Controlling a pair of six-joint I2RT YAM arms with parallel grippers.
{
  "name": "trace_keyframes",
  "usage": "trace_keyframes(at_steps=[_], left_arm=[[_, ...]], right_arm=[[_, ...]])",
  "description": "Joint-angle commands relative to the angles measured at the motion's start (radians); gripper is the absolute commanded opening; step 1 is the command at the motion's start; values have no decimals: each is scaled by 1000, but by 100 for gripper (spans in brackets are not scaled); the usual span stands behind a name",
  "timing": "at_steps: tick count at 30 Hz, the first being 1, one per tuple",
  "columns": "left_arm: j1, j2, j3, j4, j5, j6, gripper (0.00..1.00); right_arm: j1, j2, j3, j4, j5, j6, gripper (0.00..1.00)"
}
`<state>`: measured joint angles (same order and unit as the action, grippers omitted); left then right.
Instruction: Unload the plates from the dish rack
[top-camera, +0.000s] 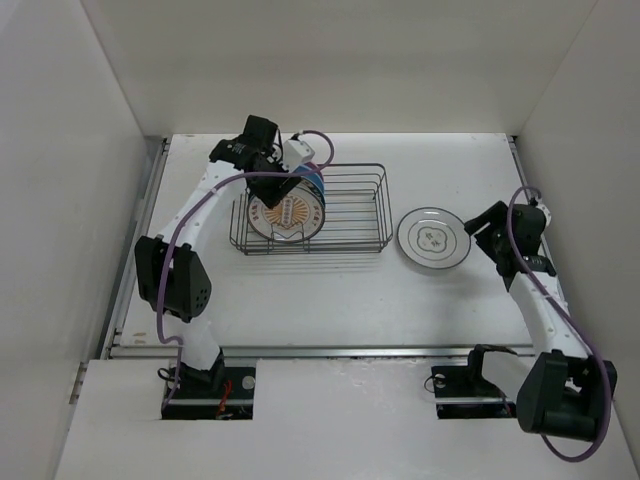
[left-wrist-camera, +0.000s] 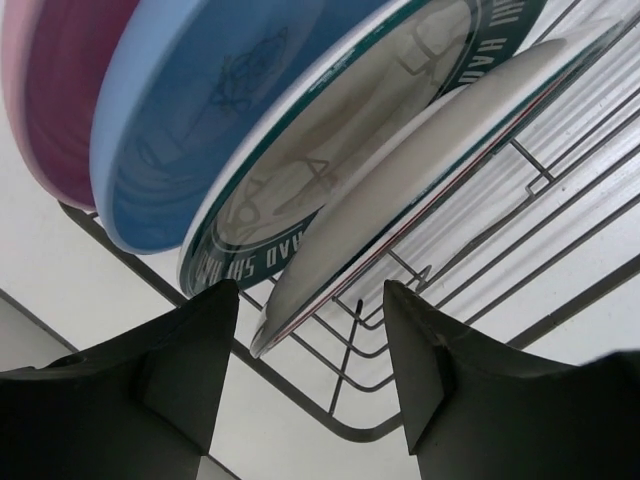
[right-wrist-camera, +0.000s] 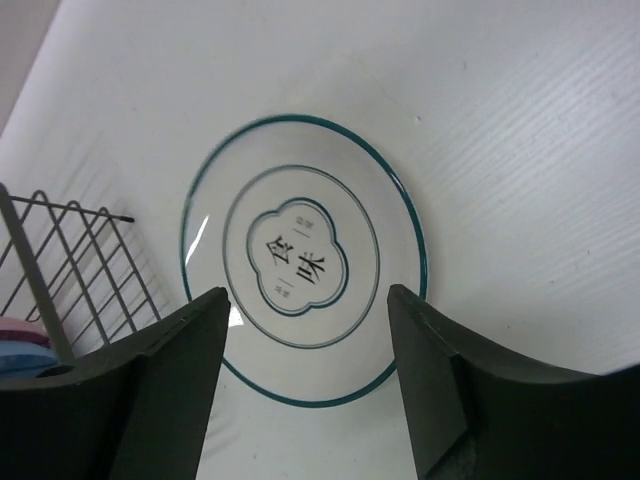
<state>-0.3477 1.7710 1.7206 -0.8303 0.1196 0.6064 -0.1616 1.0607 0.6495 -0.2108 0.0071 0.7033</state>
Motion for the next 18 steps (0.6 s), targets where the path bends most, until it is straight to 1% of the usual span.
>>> trace_keyframes(at_steps=[1, 2, 4, 5, 6, 9, 12, 13, 16, 17, 18], left_arm=[[-2, -5, -4, 33, -37, -10, 55], [-2, 7, -4, 33, -50, -10, 54], [-2, 37, 8, 33, -60, -19, 45], [-2, 38, 8, 19, -60, -19, 38], [-2, 51, 20, 8, -60, -29, 22], [-2, 51, 20, -3, -86, -56, 1], [-2, 24, 11, 6, -95, -56, 0], [7, 13, 2, 7, -95, -56, 0], [16, -36, -12, 46, -95, -46, 0], [16, -47, -12, 59, -95, -46, 0], [16, -65, -12, 59, -81, -46, 0]], right_arm=[[11, -53, 78, 5, -1, -129, 71], [31, -53, 87, 5, -1, -146, 73], [69, -64, 116, 5, -1, -180, 73], [83, -64, 127, 5, -15, -212, 73], [99, -64, 136, 5, -15, -226, 73], [151, -64, 159, -4, -25, -266, 73], [198, -73, 179, 7, -65, -316, 73], [211, -73, 188, 19, -123, -336, 73], [275, -61, 217, 31, -234, -430, 74], [313, -61, 240, 31, -298, -448, 75], [332, -32, 254, 31, -327, -465, 76]])
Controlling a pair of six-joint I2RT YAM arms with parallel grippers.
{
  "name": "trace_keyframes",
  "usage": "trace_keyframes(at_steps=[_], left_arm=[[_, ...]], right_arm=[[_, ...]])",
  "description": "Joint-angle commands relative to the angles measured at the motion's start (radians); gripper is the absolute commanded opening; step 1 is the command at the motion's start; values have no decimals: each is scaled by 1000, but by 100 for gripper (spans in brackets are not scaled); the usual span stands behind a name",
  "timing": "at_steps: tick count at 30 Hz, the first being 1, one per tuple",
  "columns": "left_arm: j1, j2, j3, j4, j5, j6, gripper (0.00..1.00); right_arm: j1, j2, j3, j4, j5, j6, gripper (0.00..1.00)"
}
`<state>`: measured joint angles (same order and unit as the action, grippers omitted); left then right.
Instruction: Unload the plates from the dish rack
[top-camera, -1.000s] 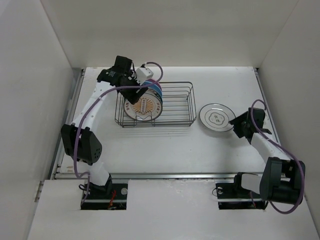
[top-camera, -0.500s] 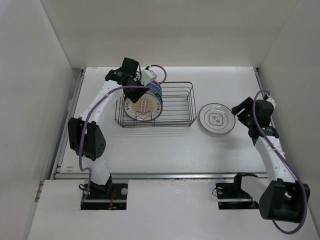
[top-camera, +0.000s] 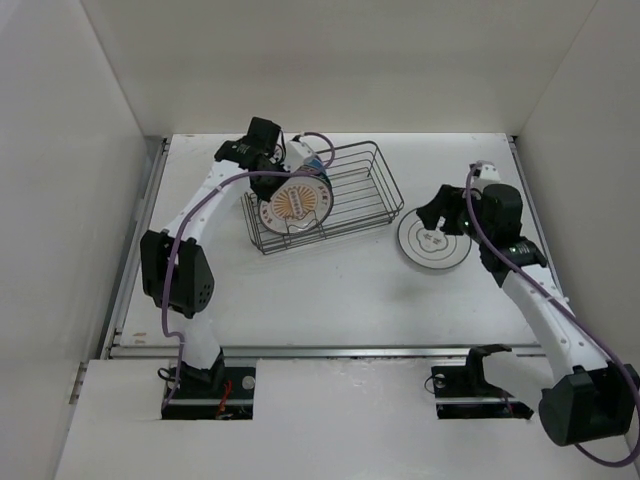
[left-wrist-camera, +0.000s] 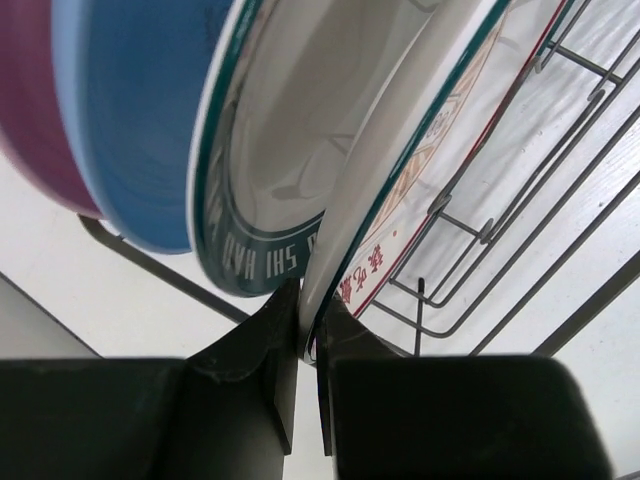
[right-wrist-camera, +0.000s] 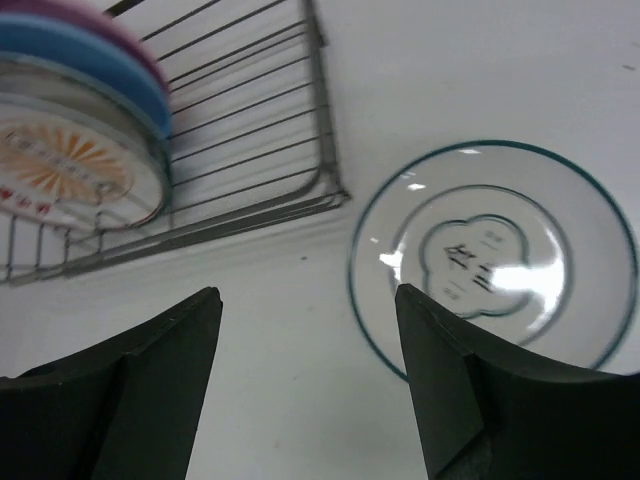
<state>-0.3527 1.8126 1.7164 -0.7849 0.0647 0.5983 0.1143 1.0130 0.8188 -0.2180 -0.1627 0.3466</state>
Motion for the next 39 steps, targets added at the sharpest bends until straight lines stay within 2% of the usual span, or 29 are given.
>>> trace_keyframes(at_steps=[1, 3, 5, 7, 10, 14, 21, 26, 28, 29, 30, 32, 34, 37, 38, 39], left_arm=[[21, -107, 8, 13, -8, -38, 0], [31, -119, 47, 3, 10, -38, 0], [31, -119, 84, -31, 44, -52, 0], [31, -130, 129, -53, 73, -61, 0], [31, -130, 199, -111, 127, -81, 0], [56, -139, 268, -181, 223, -117, 0], [78, -139, 301, -287, 506, -199, 0], [136, -118, 310, -348, 774, -236, 0], [149, -107, 310, -375, 834, -227, 0], [149, -96, 310, -385, 863, -227, 0], [149, -96, 310, -399, 863, -227, 0], [149, -84, 310, -399, 863, -227, 0], [149, -84, 298, -409, 873, -227, 0], [149, -84, 275, -367, 860, -276, 0], [149, -84, 264, -338, 812, -316, 7], [149, -84, 264, -338, 811, -316, 27]], right_arm=[[74, 28, 98, 39, -181, -132, 76], [128, 76, 144, 39, -227, -152, 80], [168, 111, 180, 39, -227, -181, 80], [228, 172, 235, 39, -216, -202, 85], [286, 261, 315, 29, -192, -242, 88], [311, 335, 404, 29, -233, -256, 91], [320, 393, 439, 152, -294, -247, 95], [311, 437, 428, 244, -374, -138, 95], [311, 447, 408, 272, -399, -107, 90], [302, 447, 408, 291, -399, -78, 83], [291, 447, 387, 308, -434, -58, 57], [280, 437, 364, 357, -463, 10, 26], [268, 421, 320, 436, -463, 58, 0], [246, 397, 274, 508, -463, 144, 0], [214, 386, 258, 517, -453, 193, 0], [214, 386, 258, 517, -452, 218, 0]])
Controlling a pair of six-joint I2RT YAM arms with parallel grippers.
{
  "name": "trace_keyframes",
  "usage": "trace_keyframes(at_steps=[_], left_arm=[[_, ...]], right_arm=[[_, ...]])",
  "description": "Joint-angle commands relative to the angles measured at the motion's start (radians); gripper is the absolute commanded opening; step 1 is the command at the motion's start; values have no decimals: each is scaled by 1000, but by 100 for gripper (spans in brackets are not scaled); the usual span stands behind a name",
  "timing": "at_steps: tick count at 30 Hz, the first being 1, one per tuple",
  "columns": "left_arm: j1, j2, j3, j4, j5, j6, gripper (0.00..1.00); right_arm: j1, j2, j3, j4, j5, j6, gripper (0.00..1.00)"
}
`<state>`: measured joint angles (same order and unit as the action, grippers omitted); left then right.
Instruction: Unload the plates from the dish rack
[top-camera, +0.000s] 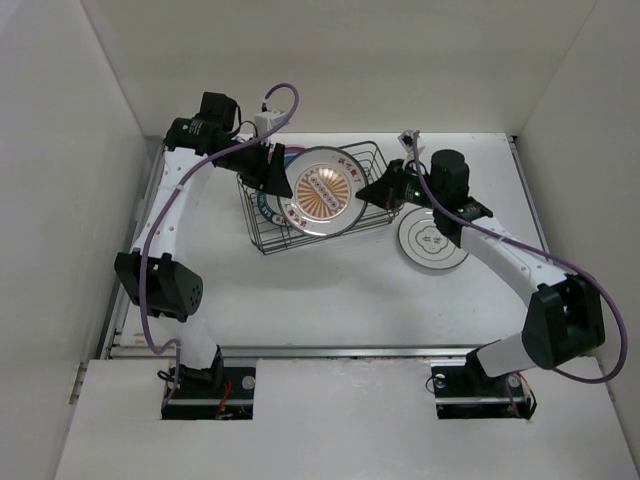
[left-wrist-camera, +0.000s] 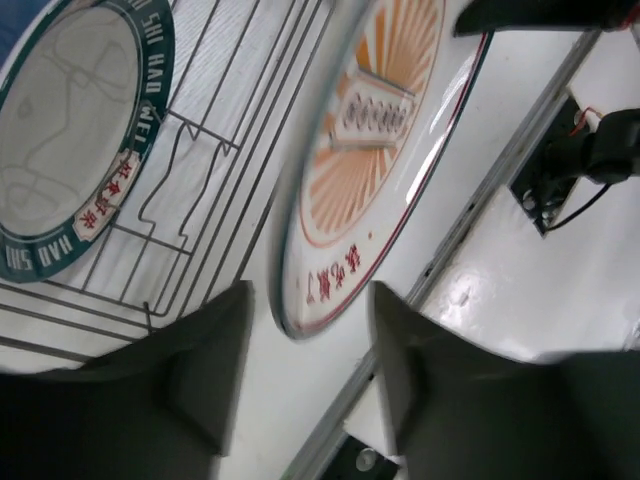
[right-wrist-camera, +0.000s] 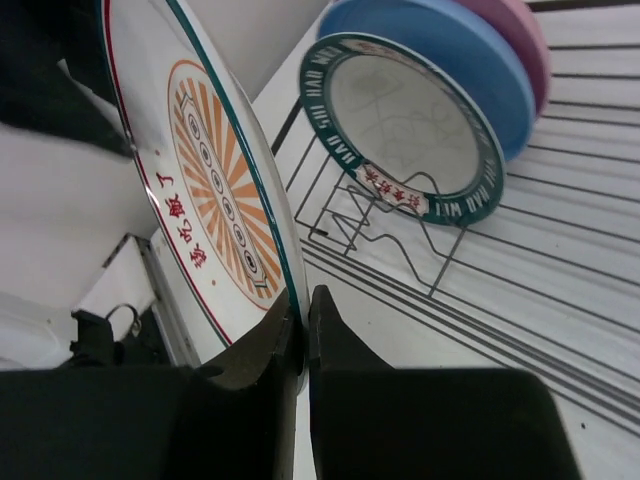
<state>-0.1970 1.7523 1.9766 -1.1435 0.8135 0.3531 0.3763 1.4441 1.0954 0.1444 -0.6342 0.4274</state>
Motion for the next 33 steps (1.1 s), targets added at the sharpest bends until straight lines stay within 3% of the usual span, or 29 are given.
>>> trace_keyframes(at_steps=[1, 2, 3, 7, 8, 11, 12, 17, 22, 27, 29, 33], left_arm=[[-7, -24, 4, 40, -7, -84, 52], [2, -24, 4, 53, -45, -110, 79], [2, -51, -16, 73, -91, -132, 100], [2, -172, -152, 261, -396, -252, 100], [2, -186, -169, 304, -528, -269, 100], [2, -153, -170, 277, -740, -307, 100], [2, -139, -170, 266, -776, -307, 100], [2, -48, -188, 217, -824, -307, 100], [2, 45, -203, 185, -849, -316, 100], [2, 157, -191, 149, -835, -327, 100], [2, 179, -191, 149, -817, -338, 100], [2, 214, -191, 149, -794, -338, 98]], right_arm=[[-63, -59, -19, 155, 19, 160, 0], [-101, -70, -43, 155, 31, 184, 0], [-125, -100, -58, 165, 43, 210, 0], [-261, -230, -170, 231, 114, 382, 0], [-289, -257, -184, 186, 143, 398, 0], [-373, -352, -193, 22, 351, 418, 0], [-402, -372, -203, -103, 486, 431, 0], [-476, -499, -291, -334, 740, 545, 0], [-514, -499, -397, -387, 749, 614, 0], [-514, -400, -433, -402, 725, 623, 0], [-514, -363, -443, -393, 702, 605, 7], [-514, -252, -443, -371, 604, 530, 39]])
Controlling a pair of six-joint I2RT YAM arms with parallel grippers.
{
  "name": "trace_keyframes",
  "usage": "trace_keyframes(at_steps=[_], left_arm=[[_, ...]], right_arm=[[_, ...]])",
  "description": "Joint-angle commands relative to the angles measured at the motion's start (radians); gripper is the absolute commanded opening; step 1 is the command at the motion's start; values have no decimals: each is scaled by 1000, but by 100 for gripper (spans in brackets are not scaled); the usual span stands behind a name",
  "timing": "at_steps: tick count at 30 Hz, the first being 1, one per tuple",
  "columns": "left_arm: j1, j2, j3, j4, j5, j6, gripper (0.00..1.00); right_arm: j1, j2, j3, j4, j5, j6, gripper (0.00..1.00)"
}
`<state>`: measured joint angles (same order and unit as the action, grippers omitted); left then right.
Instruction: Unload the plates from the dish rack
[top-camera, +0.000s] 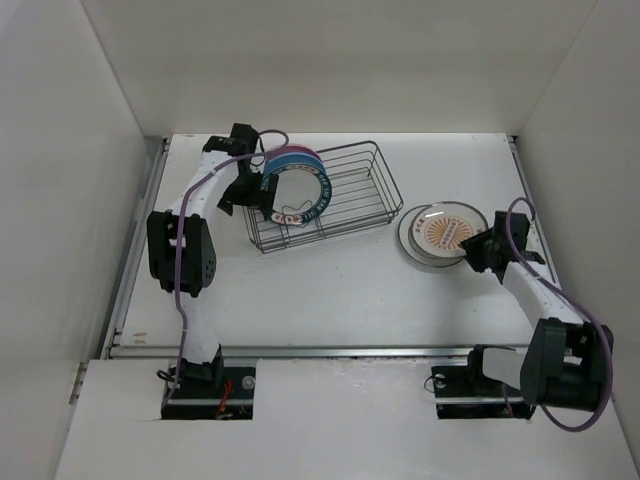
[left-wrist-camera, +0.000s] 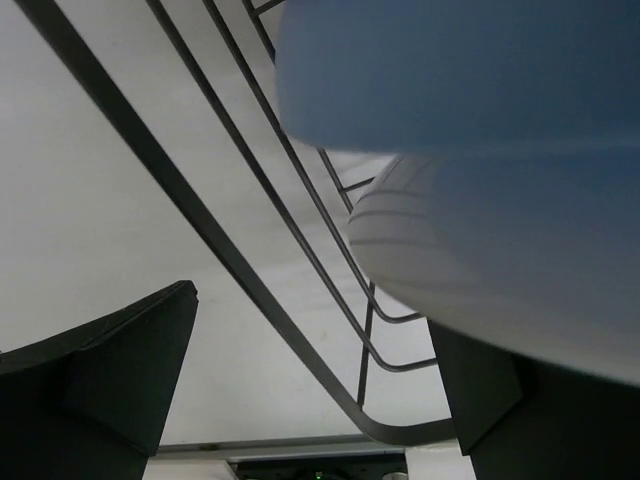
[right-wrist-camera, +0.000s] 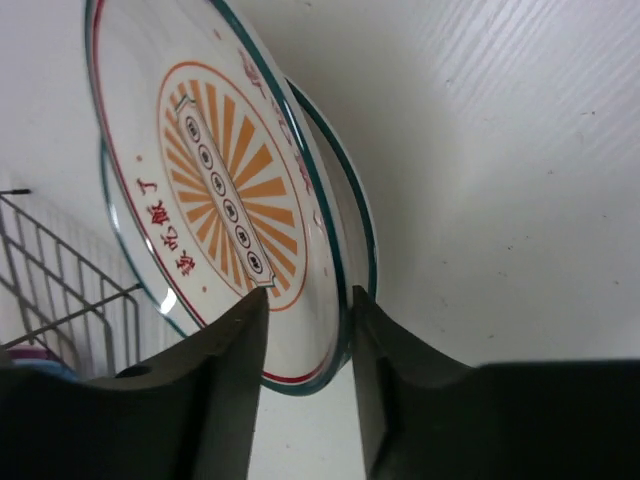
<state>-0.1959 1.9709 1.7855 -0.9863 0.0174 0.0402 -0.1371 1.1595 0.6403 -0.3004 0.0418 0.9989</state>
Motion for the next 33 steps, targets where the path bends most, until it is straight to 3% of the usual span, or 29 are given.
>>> trace_keyframes(at_steps=[1, 3, 6, 7, 9, 10, 12, 13, 17, 21, 24, 27, 33], left_arm=[[1, 18, 0, -8, 3, -25, 96], [1, 32, 0, -8, 13, -34, 92], [1, 57, 0, -8, 48, -34, 74], [1, 57, 0, -8, 58, -34, 66], [1, 83, 11, -8, 24, -34, 27], [1, 83, 11, -8, 6, -34, 27], [1, 103, 29, -8, -40, -34, 7], [1, 103, 29, -8, -87, -34, 3], [1, 125, 66, 32, -206, 18, 0], [1, 143, 107, 96, -263, 108, 0], [1, 143, 118, 132, -264, 183, 0], [-8, 143, 140, 153, -251, 217, 0], [-8, 155, 196, 112, -251, 222, 2]], right_arm=[[-1, 73, 27, 73, -72, -54, 44], [-1, 104, 38, 47, -86, -72, 48], [-1, 134, 50, 14, -99, -95, 59], [-1, 134, 59, 14, -108, -108, 65], [-1, 117, 68, -12, -108, -118, 72], [-1, 117, 68, -28, -108, -131, 72], [-1, 80, 68, -46, -88, -140, 76], [-1, 65, 78, -63, -88, -150, 77], [8, -16, 96, -48, -71, -222, 77], [164, -116, 159, 24, -49, -386, 77], [247, -141, 194, 119, -127, -580, 79], [371, -71, 281, 144, -235, -737, 79], [634, 268, 590, 144, -209, -891, 79]])
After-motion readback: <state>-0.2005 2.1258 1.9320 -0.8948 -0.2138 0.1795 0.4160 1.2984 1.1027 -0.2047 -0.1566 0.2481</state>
